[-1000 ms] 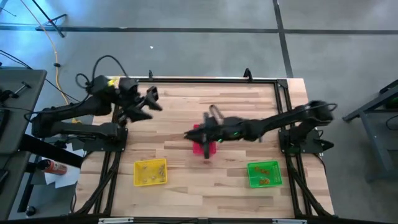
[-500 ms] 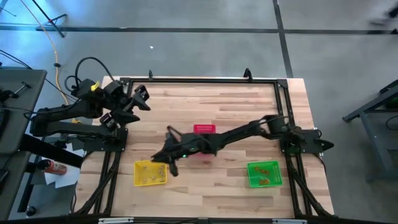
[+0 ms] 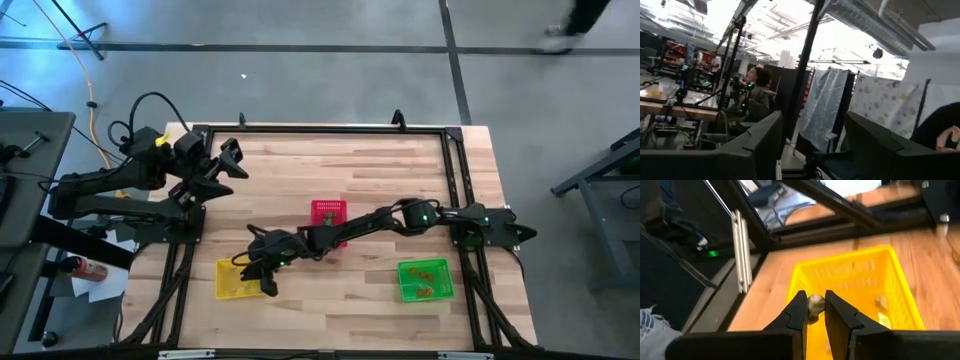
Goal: Sort Halloween decoration
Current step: Put the white skull toy into the yellow bin, then return to Home Position
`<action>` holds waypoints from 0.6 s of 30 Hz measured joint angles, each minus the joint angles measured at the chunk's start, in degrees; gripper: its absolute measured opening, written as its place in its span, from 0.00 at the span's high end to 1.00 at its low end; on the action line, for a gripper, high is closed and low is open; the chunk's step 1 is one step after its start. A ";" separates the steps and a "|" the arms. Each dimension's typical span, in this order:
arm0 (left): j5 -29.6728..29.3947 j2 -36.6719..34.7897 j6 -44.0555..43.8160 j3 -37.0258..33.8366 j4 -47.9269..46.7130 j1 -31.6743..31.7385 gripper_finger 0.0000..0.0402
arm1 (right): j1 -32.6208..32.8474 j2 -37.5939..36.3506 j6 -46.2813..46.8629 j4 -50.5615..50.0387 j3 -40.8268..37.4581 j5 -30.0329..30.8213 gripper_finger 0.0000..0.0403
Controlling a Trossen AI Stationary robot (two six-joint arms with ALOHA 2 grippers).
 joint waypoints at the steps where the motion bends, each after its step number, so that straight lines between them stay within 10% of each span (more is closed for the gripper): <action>1: -0.60 0.00 0.01 0.00 -0.02 0.00 0.49 | 0.00 0.01 0.13 -0.82 0.02 0.00 0.91; 18: -1.59 0.01 1.45 0.00 0.37 0.00 0.49 | -0.17 -0.30 1.65 -12.78 6.98 -3.86 0.49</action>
